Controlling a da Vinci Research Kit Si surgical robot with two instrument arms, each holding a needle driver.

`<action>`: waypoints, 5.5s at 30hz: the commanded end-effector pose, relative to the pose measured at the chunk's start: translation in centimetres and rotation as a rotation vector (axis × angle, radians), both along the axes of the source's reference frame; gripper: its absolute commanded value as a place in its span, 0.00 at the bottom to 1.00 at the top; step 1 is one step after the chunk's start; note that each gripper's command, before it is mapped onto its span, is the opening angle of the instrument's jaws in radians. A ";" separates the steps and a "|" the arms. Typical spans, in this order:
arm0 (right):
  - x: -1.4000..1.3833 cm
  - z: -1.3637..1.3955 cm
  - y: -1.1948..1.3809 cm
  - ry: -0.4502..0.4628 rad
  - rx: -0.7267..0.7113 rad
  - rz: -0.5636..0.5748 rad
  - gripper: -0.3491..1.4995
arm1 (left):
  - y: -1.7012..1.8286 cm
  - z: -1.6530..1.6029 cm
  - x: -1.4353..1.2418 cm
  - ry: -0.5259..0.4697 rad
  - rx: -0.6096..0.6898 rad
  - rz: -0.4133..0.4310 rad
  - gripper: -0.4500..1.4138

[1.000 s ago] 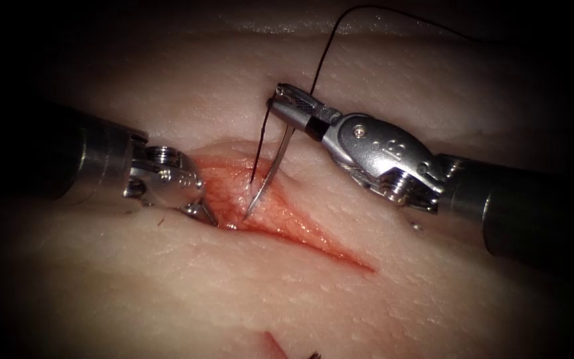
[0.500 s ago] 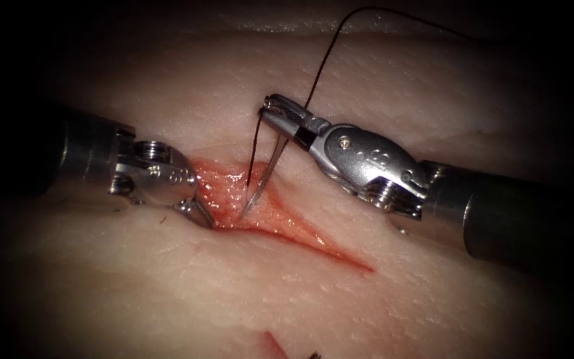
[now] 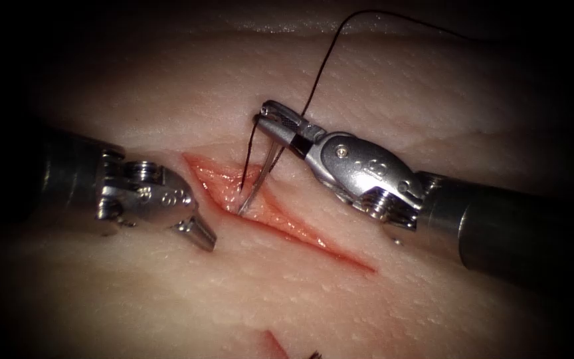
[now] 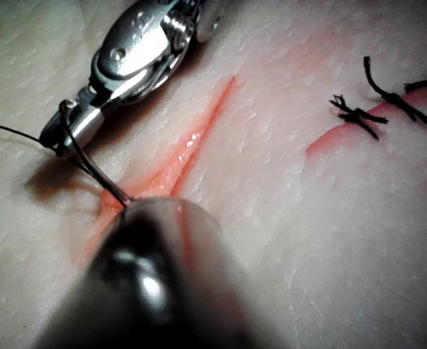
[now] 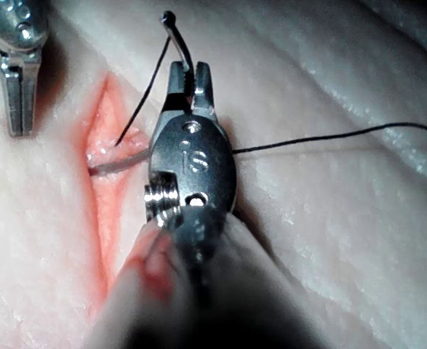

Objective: Wound Closure

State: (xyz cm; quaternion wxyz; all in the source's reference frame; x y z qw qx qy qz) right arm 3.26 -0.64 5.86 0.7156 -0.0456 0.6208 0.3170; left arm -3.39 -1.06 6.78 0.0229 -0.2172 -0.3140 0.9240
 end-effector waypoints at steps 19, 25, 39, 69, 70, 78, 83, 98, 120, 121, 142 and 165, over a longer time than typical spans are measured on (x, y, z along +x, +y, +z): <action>0.04 0.05 0.13 0.123 0.151 0.047 0.00 | -0.12 0.08 0.12 -0.080 -0.066 -0.085 0.00; 0.00 0.05 0.13 0.144 0.181 0.048 0.00 | -0.09 0.10 0.04 -0.097 -0.075 -0.120 0.00; -0.10 0.05 0.21 0.171 0.237 0.069 0.00 | -0.20 0.36 0.04 -0.101 -0.105 -0.130 0.00; 0.04 0.18 0.06 0.331 0.593 0.082 0.00 | -0.27 0.35 0.17 -0.119 -0.099 -0.129 0.00; 0.05 0.19 0.05 0.328 0.593 0.081 0.00 | -0.27 0.35 0.18 -0.119 -0.098 -0.128 0.00; 0.07 0.15 -0.04 0.255 0.522 0.060 0.00 | -0.32 0.33 0.28 -0.121 -0.092 -0.125 0.00; 0.07 0.07 -0.03 0.211 0.447 0.052 0.00 | -0.34 0.32 0.31 -0.120 -0.089 -0.125 0.00; 0.31 0.01 -0.20 0.181 0.417 0.038 0.00 | -0.35 0.32 0.26 -0.115 -0.091 -0.132 0.00; 0.48 -0.08 -0.64 0.208 0.517 -0.051 0.00 | -0.29 0.33 0.22 -0.116 -0.081 -0.136 0.00; 0.48 -0.07 -0.66 0.205 0.523 -0.054 0.00 | -0.29 0.33 0.22 -0.116 -0.081 -0.136 0.00; 0.53 0.00 -0.77 0.254 0.612 -0.062 0.00 | -0.28 0.33 0.21 -0.115 -0.080 -0.137 0.00; 0.56 0.08 -1.05 0.478 0.880 -0.015 0.00 | -0.27 0.34 0.19 -0.116 -0.076 -0.138 0.00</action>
